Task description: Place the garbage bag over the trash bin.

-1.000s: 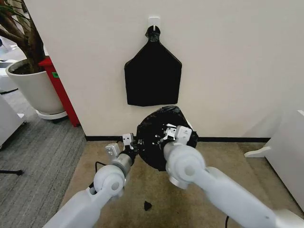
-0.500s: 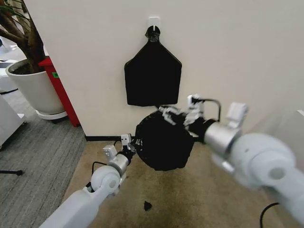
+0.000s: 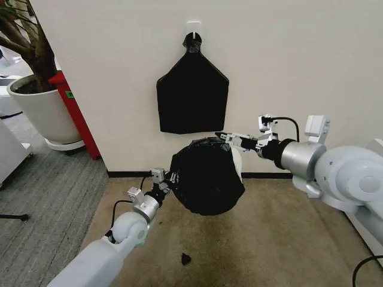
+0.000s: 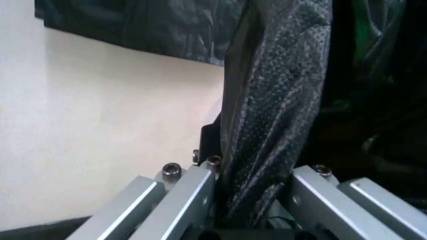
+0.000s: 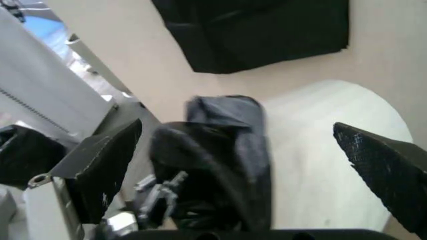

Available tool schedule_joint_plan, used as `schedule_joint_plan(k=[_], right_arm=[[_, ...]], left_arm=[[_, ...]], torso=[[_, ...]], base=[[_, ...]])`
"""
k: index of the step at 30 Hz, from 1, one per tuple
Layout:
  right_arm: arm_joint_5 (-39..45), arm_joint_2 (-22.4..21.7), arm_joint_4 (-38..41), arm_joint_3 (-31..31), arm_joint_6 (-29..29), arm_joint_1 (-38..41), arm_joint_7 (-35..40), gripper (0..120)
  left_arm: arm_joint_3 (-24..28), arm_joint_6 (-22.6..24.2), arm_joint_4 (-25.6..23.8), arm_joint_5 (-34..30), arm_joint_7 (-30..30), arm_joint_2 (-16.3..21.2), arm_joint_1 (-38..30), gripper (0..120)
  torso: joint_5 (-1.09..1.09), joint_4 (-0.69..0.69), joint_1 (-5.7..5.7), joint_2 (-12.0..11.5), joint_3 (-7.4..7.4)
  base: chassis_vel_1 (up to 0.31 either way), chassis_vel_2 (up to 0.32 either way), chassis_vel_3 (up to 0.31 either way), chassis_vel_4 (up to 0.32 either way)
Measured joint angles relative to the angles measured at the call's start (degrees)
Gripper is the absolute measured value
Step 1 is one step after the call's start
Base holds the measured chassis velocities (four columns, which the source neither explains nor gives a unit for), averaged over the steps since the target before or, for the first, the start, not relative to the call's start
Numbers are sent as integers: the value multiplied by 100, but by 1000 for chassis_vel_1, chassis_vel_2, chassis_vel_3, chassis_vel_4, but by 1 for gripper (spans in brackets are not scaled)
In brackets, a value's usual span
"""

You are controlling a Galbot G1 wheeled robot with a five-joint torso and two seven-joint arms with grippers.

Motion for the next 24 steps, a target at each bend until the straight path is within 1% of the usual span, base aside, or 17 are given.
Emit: schedule_joint_plan(k=[6, 11, 16, 21, 24], right_arm=[[-343, -5, -274, -67, 0, -159, -2, 100], [-561, -66, -532, 19, -36, -293, -104, 100], [-1033, -146, -841, 34, -61, -533, -503, 100], [-1139, -126, -983, -6, -51, -502, -687, 100], [-1130, -105, -892, -16, 97, -485, -729, 100]], left_arm=[[-65, -4, -188, -12, -18, 52, 120, 0], [-187, 2, -328, -58, -8, 109, 236, 0], [-316, 21, -487, -126, 13, 181, 367, 0], [-369, 23, -599, -164, 24, 234, 458, 0], [-409, 26, -644, -220, 27, 263, 528, 0]], torso=[[0, 0, 0, 0, 0], [0, -1, 0, 0, 0], [0, -1, 0, 0, 0], [1, 0, 0, 0, 0], [0, 0, 0, 0, 0]], base=[[0, 0, 0, 0], [0, 0, 0, 0], [0, 0, 0, 0], [0, 0, 0, 0], [0, 0, 0, 0]])
